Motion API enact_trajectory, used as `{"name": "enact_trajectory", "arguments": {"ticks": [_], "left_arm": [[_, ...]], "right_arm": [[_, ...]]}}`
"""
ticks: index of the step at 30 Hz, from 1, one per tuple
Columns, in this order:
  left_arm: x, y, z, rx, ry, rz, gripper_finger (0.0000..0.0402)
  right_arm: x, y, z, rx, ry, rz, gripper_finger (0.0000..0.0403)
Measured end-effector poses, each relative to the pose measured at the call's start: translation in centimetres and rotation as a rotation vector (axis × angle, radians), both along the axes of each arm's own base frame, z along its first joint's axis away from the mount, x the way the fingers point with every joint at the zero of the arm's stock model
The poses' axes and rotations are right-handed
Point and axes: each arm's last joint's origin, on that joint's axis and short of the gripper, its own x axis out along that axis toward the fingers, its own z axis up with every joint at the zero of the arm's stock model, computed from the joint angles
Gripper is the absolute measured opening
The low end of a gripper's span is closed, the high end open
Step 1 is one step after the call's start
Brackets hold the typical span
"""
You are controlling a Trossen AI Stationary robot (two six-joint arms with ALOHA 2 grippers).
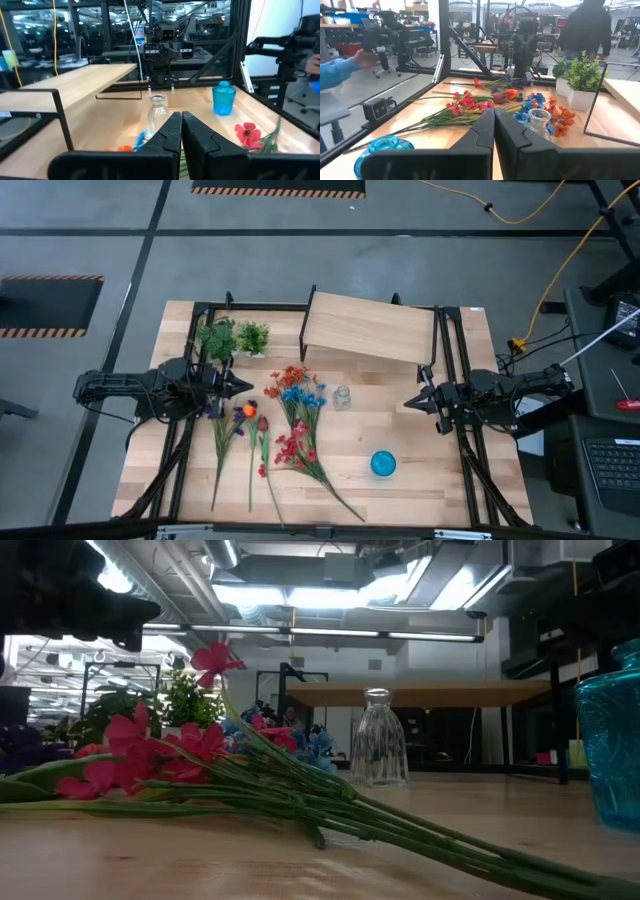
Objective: Pick and place flowers into a vace then onto a shelf
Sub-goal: Put the red flowers into the transparent vase
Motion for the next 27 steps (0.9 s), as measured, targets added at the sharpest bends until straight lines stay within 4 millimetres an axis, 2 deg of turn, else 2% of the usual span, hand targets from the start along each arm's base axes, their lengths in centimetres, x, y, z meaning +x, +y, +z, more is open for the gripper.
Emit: {"name": "enact_trajectory", "arguments": {"ticks": [9,14,20,27], "left_arm": [[0.00,0.01,0.08,0.038,-0.009,0.004,0.0006],[0.00,0.01,0.08,-0.041,-0.007,0.000,0.0006],[0.00,0.00,0.08,-0.047,-0.007,-0.001,0.0006],[0.00,0.01,0.08,0.020,-0.009,0.003,0.0006]], "right_arm": [[0.00,0.00,-0.01,0.036,0.008,0.001,0.0015],[0.00,0.00,0.01,0.046,0.009,0.001,0.0015],[0.00,0.00,0.01,0.043,0.009,0.001,0.0015],[0.00,0.00,0.01,-0.010,-0.003,-0.001,0.0015]]}}
